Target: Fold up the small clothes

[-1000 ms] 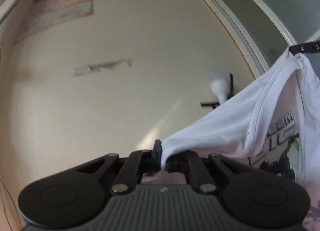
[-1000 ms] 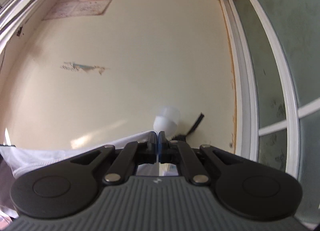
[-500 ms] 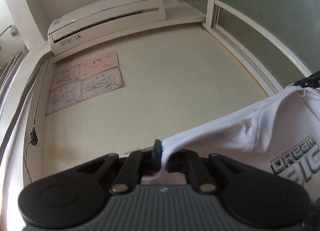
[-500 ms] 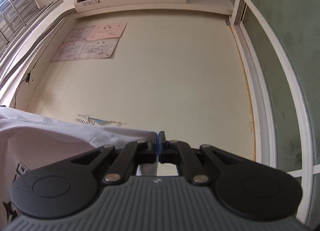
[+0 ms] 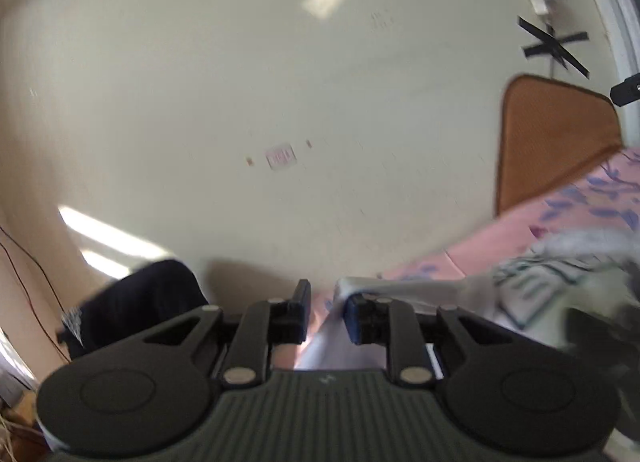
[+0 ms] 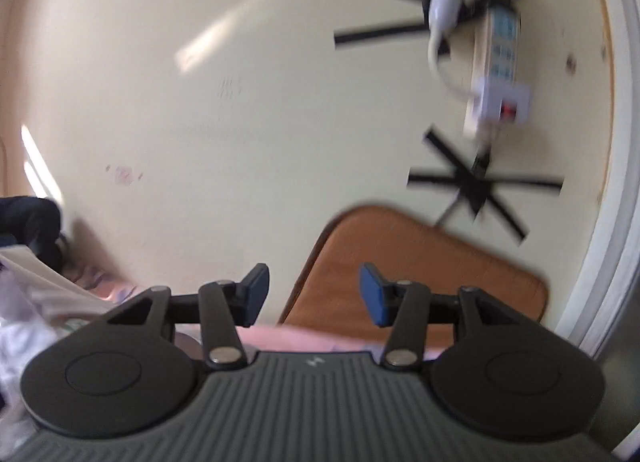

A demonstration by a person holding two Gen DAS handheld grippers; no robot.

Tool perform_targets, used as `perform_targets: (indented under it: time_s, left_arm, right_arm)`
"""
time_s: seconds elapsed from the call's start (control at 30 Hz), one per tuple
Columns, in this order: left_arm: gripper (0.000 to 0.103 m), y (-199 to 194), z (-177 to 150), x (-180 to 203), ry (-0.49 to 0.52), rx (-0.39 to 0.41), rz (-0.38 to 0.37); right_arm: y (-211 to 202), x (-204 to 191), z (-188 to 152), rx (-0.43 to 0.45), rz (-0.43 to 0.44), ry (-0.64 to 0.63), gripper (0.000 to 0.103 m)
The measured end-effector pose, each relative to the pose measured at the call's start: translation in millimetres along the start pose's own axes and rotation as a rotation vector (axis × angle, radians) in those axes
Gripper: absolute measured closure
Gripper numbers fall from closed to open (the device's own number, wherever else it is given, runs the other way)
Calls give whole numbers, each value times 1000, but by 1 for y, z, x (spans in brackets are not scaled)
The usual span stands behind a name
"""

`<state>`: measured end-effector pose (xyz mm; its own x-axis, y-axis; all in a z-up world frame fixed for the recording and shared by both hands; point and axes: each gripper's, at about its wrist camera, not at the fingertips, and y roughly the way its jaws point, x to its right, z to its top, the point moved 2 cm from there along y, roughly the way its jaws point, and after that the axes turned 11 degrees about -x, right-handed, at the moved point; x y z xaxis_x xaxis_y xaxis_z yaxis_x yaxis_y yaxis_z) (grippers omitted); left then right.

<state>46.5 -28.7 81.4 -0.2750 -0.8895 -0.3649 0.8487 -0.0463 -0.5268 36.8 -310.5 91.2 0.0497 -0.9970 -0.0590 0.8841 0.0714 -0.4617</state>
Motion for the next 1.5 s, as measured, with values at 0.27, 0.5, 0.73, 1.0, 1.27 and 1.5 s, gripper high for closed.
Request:
perform_targets:
  time_s: [0.27,0.5,0.73,1.0,1.27,1.5]
  left_arm:
    - [50,-49,-90,-3,-136,-93,-336]
    - [48,-63,-71,-8,-107,-35,-263]
    - [41,-40,-50,-31,-53,-51,-64]
    - [38,-7,-29,17,186,-78,-159]
    - [97,73,-4,38,205,-185,-141]
    - [77,155,23,-3,-119,-299,-67]
  right_arm:
    - [-18,15,-127,-293,95,108,29]
    - [-29,38,-71,-133,-398,-230,95]
    - [-34,89,-19,-241,-295,-82,63]
    - [39,-23,2,-375,141,-49,48]
    - [132,-17,7,-451,210,139,80]
    - [149,1,29,-260,99,151,69]
